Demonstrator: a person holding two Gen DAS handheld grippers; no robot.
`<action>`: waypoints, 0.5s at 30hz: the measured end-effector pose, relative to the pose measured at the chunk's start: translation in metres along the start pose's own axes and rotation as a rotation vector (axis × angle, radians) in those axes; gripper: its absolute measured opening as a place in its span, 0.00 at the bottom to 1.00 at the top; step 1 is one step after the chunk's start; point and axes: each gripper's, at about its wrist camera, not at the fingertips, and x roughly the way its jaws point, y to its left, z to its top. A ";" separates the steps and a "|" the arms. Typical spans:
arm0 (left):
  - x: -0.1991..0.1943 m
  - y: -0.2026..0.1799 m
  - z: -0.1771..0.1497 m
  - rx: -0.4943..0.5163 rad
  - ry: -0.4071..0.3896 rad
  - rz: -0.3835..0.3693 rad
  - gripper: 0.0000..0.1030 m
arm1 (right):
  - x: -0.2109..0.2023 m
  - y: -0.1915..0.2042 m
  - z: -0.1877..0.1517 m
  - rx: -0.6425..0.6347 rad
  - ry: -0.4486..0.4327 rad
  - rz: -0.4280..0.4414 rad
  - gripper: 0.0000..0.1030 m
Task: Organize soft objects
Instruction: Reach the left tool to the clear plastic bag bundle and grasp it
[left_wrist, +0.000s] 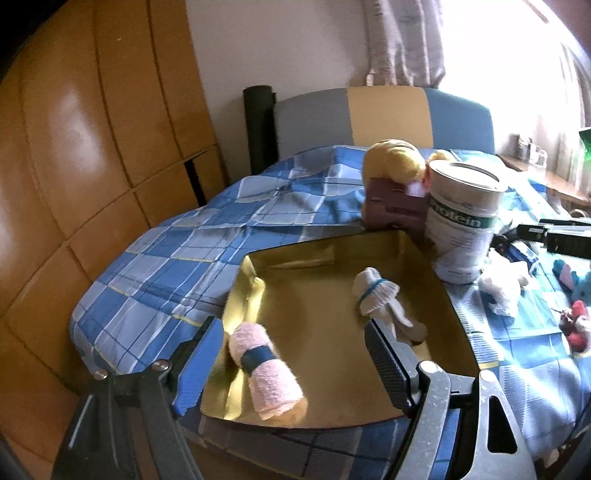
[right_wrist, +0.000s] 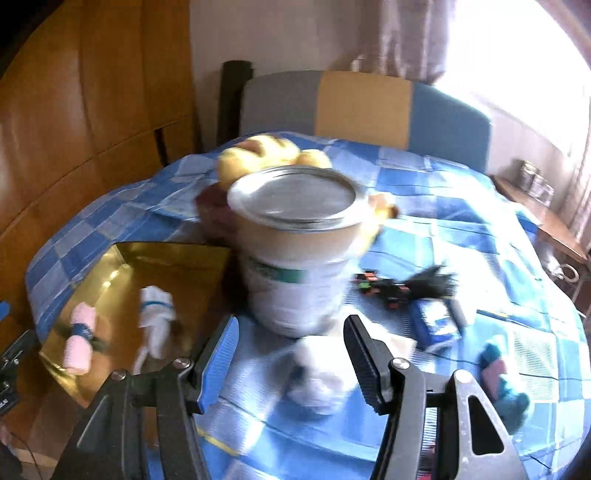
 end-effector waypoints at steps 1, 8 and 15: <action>0.000 -0.004 0.001 0.010 0.000 -0.007 0.77 | -0.001 -0.008 0.000 0.008 -0.002 -0.016 0.58; 0.003 -0.038 0.010 0.079 0.012 -0.110 0.77 | -0.009 -0.084 -0.007 0.077 -0.026 -0.182 0.58; 0.011 -0.085 0.023 0.153 0.041 -0.233 0.77 | 0.006 -0.171 -0.041 0.238 0.018 -0.309 0.58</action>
